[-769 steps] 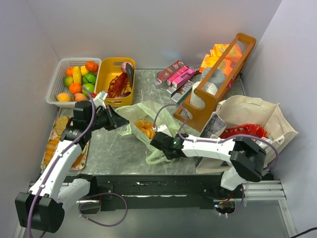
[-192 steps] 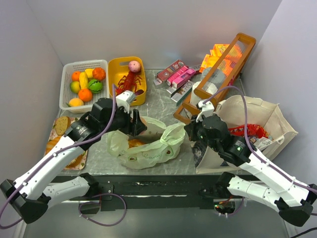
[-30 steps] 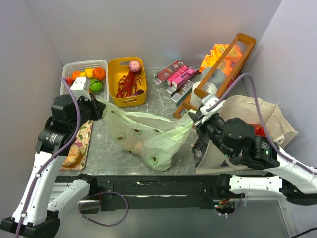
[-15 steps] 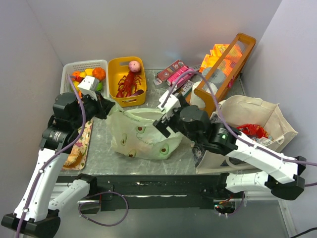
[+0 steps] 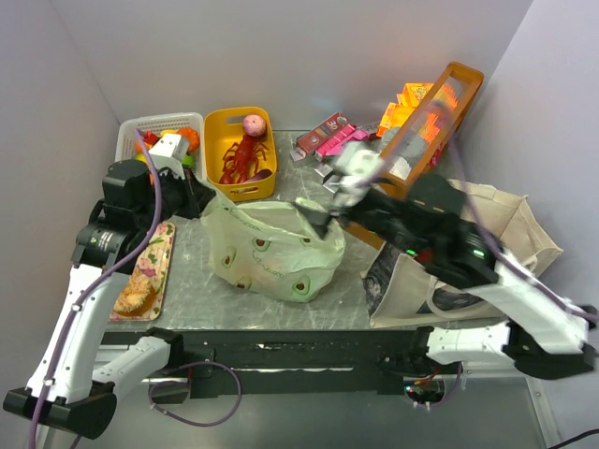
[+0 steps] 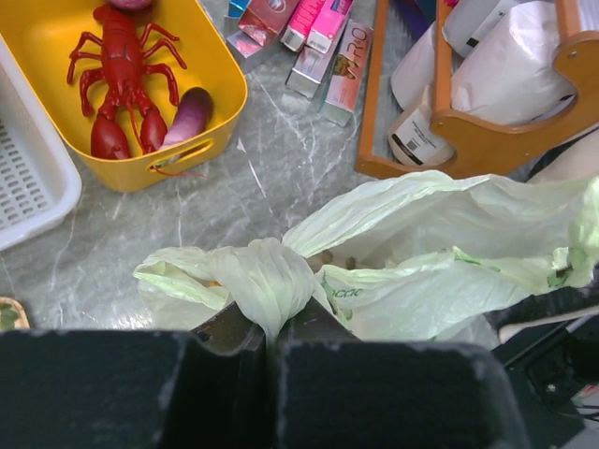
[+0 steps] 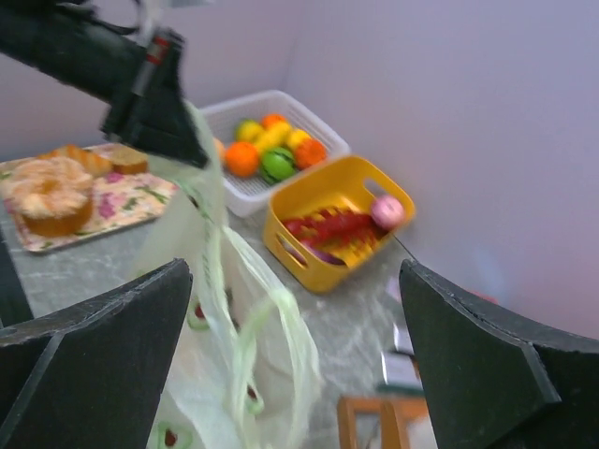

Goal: Place the mixed food into the grocery bags and tie them

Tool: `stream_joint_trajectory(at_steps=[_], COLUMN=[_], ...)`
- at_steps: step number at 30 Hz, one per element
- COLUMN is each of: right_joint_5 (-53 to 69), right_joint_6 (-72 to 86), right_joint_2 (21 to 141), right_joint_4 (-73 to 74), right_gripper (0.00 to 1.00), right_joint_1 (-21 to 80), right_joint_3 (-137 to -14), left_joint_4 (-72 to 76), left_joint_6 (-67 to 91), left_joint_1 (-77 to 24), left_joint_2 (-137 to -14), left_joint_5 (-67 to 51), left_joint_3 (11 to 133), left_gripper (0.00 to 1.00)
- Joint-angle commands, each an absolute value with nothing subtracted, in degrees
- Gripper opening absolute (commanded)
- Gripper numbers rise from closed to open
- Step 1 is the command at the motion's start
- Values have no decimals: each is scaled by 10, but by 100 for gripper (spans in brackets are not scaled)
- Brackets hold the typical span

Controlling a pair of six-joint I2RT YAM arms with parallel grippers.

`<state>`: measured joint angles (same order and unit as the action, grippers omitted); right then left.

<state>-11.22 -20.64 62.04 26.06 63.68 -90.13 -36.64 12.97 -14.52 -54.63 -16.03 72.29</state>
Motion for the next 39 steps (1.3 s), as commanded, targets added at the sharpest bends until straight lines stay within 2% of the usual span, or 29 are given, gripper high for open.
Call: stream_joint_trajectory(at_steps=[1,10,19,25,30,33,34,36,37,38,39], right_joint_5=[31,196,212,289,308,315,316,309,308,306,305], right_joint_6=[-245,-290,-295,-305,-294,-277,-272,-257,-253,-249,-236], right_joint_2=[747,888,943,980,983,990,993,996,998,998,998], right_joint_4=[217,127,10,41,5,-36,-43,-51,-54,-50,-47], right_gripper=[100,99,99,98,95,78,65,53,42,35,17], right_joint_1=[635,604,566,558,558,556,555,555,553,552,550], right_joint_3=[-939,-956,-918,-947,-918,-910,-909,-912,-913,-914,-914], left_joint_4=[-403,-432,-461,-469,-473,-477,-479,-484,-484,-483,-476], left_joint_6=[148,148,135,134,132,127,122,120,117,117,119], left_joint_1=[-142,-142,-142,-142,-142,-142,-142,-142,-142,-142,-142], left_joint_2=[-546,-540,-537,-539,-545,-550,-551,-551,-550,-547,-542], left_joint_5=[-171,-206,-221,-220,-230,-254,-256,-257,-257,-252,-246], left_joint_3=[774,787,800,816,820,816,814,812,809,809,806], left_gripper=[2,1,1,1,1,1,1,1,9,21,40])
